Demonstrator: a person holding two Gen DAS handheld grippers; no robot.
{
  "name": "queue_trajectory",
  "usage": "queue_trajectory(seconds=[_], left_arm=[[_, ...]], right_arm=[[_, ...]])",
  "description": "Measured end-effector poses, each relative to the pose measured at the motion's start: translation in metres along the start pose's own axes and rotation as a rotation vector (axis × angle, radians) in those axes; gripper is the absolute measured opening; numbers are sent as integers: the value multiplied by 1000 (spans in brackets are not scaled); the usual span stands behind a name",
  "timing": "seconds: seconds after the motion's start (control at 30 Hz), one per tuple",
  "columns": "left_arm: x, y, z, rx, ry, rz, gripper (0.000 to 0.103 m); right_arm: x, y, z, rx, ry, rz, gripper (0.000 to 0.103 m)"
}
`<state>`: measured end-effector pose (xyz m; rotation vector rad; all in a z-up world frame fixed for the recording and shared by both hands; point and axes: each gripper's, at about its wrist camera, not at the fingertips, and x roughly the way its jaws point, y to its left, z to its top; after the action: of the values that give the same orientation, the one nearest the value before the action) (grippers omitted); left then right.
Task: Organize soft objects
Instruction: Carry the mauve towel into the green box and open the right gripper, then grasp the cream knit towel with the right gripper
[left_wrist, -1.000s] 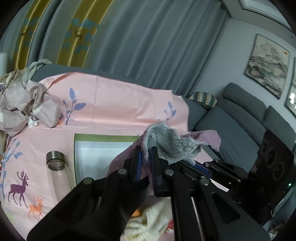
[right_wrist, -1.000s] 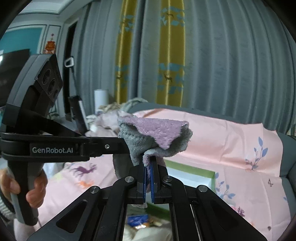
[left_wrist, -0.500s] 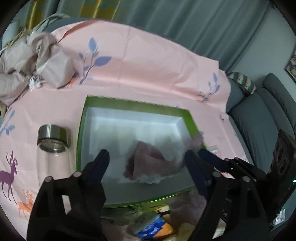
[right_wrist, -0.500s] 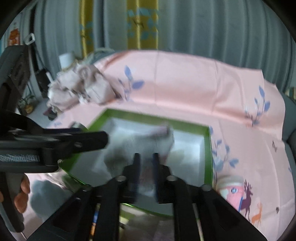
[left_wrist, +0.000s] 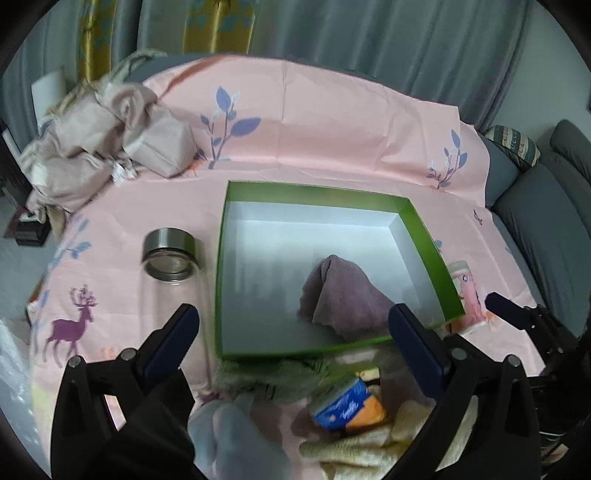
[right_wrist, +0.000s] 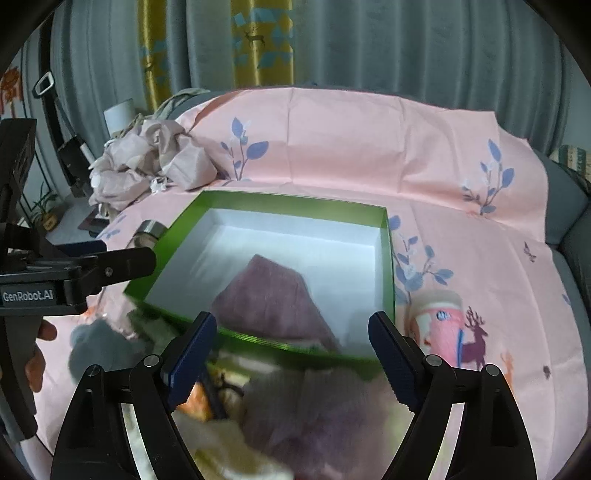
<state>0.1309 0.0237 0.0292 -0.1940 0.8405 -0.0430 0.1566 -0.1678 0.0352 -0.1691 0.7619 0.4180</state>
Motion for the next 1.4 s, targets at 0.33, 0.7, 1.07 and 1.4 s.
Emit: queue_trajectory(seconds=[0.33,0.7,1.07,1.4], left_arm=[[-48,-15,-38,69,-75,79,102],[-70,-27,-78,88,-65,72,102],[-72,-21,-106,71,-47,91,102],[-73,-15,-118,48,-31,56,102]], right_arm=[[-46,12,-39,38,-40,40,86],[-70,21,-78,55,-39,63,86],[-72,26,-100,65,-14,76,86],[-75,34,-109,50,-8,77,86]])
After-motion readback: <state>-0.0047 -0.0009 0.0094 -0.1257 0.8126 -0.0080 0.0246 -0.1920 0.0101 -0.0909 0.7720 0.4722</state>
